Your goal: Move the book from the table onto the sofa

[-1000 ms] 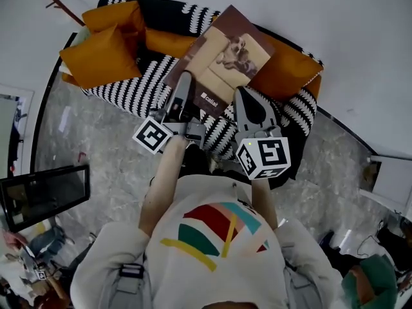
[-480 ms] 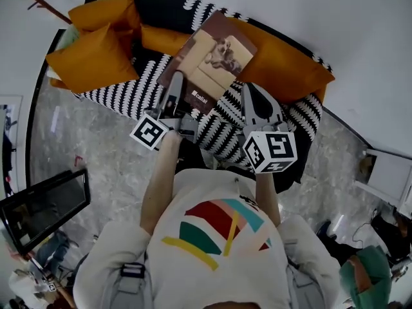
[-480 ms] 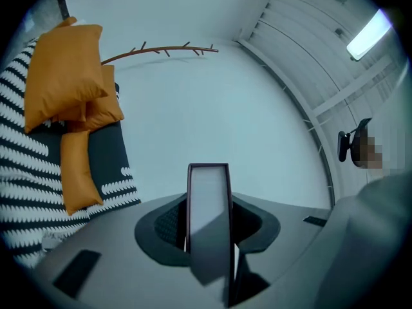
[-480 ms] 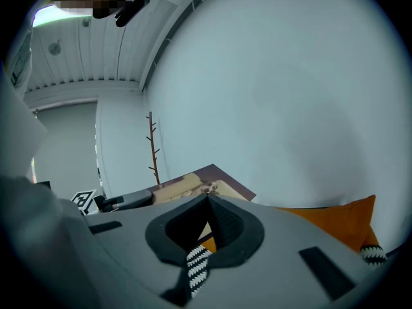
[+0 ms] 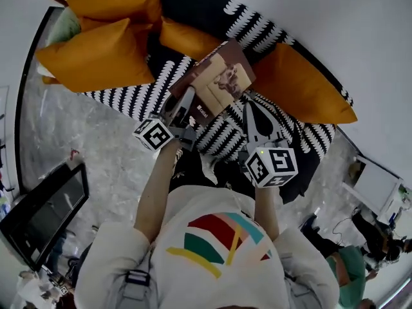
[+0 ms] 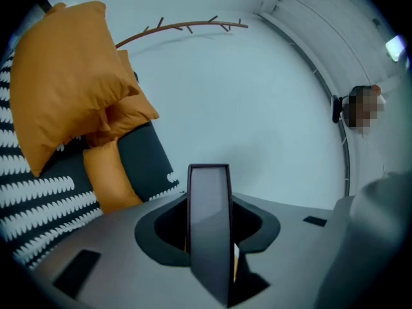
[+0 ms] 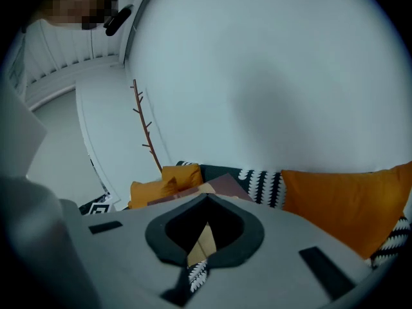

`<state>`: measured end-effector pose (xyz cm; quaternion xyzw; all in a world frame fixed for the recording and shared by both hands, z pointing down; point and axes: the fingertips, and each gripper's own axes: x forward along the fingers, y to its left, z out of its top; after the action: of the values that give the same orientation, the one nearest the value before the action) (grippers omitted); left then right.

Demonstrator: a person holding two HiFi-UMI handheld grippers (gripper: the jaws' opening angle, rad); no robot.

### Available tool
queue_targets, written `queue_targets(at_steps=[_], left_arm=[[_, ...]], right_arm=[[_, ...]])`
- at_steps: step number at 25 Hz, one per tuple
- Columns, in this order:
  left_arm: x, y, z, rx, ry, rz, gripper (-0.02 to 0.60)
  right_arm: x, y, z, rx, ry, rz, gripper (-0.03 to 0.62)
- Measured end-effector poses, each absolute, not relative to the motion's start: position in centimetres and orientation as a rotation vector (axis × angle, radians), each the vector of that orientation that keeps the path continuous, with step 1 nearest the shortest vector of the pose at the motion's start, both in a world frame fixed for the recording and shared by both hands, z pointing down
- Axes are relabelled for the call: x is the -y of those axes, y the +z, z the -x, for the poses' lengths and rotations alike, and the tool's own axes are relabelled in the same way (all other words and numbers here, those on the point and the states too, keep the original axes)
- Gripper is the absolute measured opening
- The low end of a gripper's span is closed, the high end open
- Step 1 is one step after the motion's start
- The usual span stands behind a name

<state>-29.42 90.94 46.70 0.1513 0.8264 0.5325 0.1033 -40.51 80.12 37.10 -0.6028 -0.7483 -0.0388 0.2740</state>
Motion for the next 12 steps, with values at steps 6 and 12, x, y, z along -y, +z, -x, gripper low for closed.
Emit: queue_targets(at_steps=[6, 12], left_arm=[[-90.8, 54.6, 27.7, -2.595, 1.801, -0.348, 0.153], [-89.1, 58.5, 28.8, -2.796, 1.908, -0.056, 0.153]], right_arm=[[-83.7, 41.2, 37.8, 1.878, -0.206, 1.613, 0.008], [-86.4, 42.2, 37.1, 1.866, -0.218, 1.634, 0.008]])
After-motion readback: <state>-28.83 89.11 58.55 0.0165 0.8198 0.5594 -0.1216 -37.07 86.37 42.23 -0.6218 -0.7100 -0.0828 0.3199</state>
